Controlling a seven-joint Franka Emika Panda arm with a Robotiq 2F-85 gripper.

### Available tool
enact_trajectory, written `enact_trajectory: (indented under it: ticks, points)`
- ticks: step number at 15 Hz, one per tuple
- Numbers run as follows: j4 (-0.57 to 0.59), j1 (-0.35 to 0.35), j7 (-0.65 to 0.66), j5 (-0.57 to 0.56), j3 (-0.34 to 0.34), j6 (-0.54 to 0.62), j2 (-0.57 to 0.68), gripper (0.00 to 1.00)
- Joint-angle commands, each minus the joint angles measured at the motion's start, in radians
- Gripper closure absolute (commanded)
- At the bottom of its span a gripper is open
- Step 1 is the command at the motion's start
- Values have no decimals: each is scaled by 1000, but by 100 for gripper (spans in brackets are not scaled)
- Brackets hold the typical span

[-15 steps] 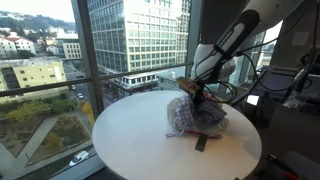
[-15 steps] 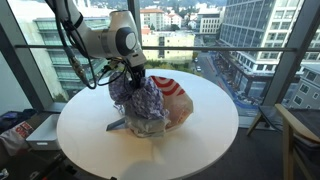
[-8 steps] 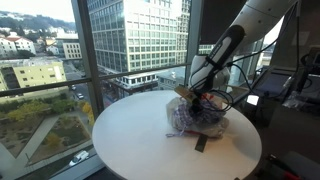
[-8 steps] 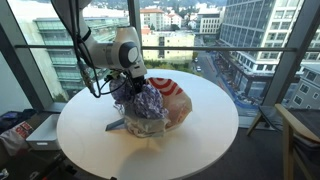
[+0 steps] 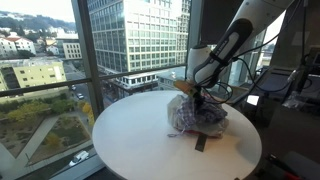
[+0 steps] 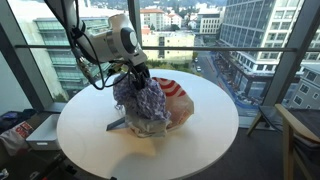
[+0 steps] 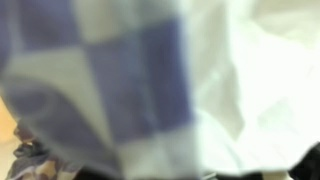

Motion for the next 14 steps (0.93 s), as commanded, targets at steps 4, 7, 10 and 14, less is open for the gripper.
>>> enact_trajectory:
  ticks: [4,7,10,14]
  points:
    - [-49,-9,231,-218,3,-122,-204,0]
    - [-100,-77,171,-152,91,-129,-284,0]
    - [-191,-124,2,-36,196,-51,-358,0]
    - [-283,-128,-188,135,307,-53,-441,0]
